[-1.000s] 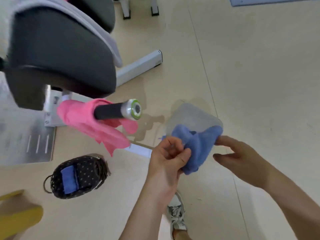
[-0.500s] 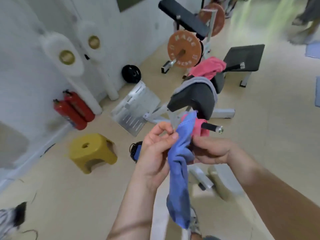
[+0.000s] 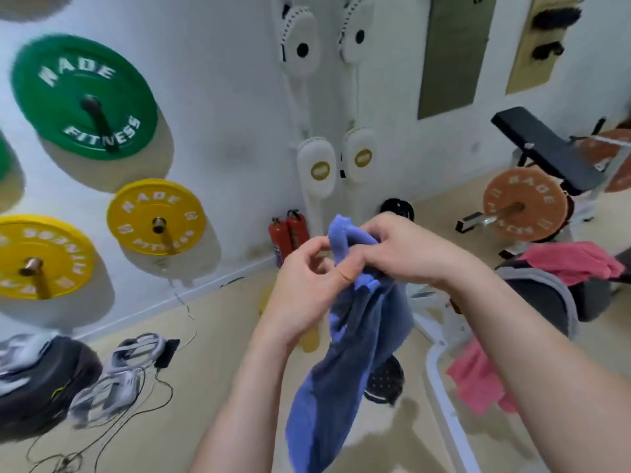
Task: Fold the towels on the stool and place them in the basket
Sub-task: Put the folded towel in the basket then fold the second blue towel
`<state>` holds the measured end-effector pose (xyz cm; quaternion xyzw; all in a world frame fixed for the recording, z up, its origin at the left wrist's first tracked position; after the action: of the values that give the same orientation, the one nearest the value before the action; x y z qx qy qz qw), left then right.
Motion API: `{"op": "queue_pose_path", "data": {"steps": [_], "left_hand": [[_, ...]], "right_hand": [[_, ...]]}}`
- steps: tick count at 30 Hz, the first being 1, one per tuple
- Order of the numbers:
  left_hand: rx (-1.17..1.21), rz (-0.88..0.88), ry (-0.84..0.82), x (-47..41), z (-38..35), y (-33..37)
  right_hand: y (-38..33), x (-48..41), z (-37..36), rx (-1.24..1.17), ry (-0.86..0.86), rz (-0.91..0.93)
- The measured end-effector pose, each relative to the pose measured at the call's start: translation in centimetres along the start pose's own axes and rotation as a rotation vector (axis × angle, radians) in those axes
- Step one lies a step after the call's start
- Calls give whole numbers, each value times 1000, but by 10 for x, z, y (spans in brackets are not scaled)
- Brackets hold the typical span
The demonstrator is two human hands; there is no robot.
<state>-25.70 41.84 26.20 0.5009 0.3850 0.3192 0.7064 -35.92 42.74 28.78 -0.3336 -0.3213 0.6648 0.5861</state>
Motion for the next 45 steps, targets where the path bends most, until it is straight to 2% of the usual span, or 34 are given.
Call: {"op": "queue_pose_path", "data": {"steps": [2,4,6,10,13,17,20,22,23,25,27,29,31,33,35,38,40,42,45], "left_hand": [[-73,-86,67,-8,0,16],[-138,-124,243,-20,8,25],[-40,-107,356,-31,15,28],[-12,-90,327,-53,18,34],[-81,-80,361,-69,39,29],[-188,-67,400,-103,69,16],[-173,-39,504,-129,103,-6],[-120,-25,631,-144,144,-29],[-76,-5,680,-151,167,-44],[16,69,719,-167,208,-79],[88,150,663,-192,243,-110],[70,202,540,-220,261,-126],[-53,182,424,-246,273,-134],[-206,110,283,-268,277,-136],[-327,74,97,-289,274,-145],[-551,54,-43,-311,285,-169],[-663,30,-83,-325,296,-184],[-638,53,-91,-342,312,-200],[-515,80,-36,-368,334,-221]], "right_hand": [[-8,-6,13,50,40,40],[-5,-9,22,-25,12,50],[7,-11,33,-132,-62,49],[67,-25,66,-96,-170,-36],[117,-43,90,-67,-151,-142],[143,-77,102,-70,-158,-185],[156,-112,101,18,-164,-200],[162,-139,105,50,-100,-218],[163,-152,108,-14,-52,-227],[163,-176,111,-307,76,-244],[157,-210,101,-551,174,-265],[139,-255,72,-561,172,-275],[115,-303,9,-501,-10,-334],[91,-343,-67,-517,-266,-394],[73,-380,-123,-585,-371,-440],[69,-433,-147,-733,-145,-515],[72,-464,-145,-613,-56,-504],[74,-490,-143,-535,-1,-480],[90,-527,-124,-556,232,-462]]}}
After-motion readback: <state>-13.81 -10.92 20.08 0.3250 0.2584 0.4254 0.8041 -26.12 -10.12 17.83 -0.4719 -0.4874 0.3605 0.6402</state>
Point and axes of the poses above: each hand's wrist, its own x-axis away from the middle knuckle, its own z-axis out of the back of the hand, y = z × x, the point moved 9 cm from there along -x, towards the middle knuckle, and after that the axes turned 2 degrees about -x, right-handed, at the moved point
